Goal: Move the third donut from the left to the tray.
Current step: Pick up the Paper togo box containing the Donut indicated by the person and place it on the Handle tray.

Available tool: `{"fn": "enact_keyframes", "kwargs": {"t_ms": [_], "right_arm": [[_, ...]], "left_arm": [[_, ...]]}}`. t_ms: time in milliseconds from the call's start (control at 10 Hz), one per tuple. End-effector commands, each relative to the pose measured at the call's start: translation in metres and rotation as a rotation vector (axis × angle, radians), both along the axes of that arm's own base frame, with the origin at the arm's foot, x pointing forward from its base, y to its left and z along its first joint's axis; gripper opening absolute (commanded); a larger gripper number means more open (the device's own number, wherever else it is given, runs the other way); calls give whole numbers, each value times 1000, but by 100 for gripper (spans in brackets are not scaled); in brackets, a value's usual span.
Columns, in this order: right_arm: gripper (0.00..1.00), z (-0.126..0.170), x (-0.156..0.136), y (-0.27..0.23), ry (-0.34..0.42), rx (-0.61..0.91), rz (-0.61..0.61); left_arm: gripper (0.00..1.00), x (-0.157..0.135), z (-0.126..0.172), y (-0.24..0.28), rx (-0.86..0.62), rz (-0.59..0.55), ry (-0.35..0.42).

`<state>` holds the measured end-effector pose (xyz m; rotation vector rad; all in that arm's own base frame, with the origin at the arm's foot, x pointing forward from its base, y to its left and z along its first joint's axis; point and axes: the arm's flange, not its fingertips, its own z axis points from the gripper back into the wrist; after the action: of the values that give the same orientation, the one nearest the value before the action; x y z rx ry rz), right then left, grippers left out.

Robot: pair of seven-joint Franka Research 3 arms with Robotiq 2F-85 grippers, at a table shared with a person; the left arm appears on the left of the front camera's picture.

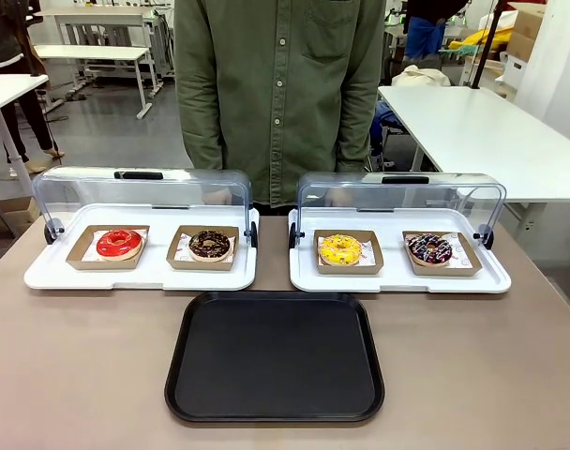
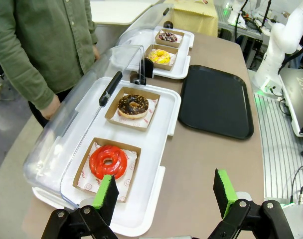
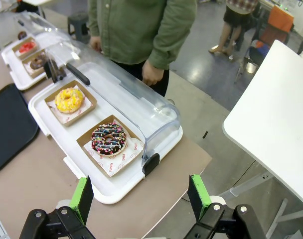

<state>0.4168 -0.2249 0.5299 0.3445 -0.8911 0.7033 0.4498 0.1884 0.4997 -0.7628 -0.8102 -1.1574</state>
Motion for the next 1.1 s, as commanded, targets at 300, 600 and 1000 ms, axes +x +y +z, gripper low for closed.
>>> {"fn": "enact_keyframes", "kwargs": {"t_ms": [300,600,1000], "right_arm": [[100,-1,2,-1,-36,9,14],[100,-1,2,-1,-36,9,14],[100,-1,2,-1,-36,9,14]], "left_arm": [[100,0,1,0,0,0,-2],[100,0,1,0,0,0,-2],[100,0,1,0,0,0,-2]]}}
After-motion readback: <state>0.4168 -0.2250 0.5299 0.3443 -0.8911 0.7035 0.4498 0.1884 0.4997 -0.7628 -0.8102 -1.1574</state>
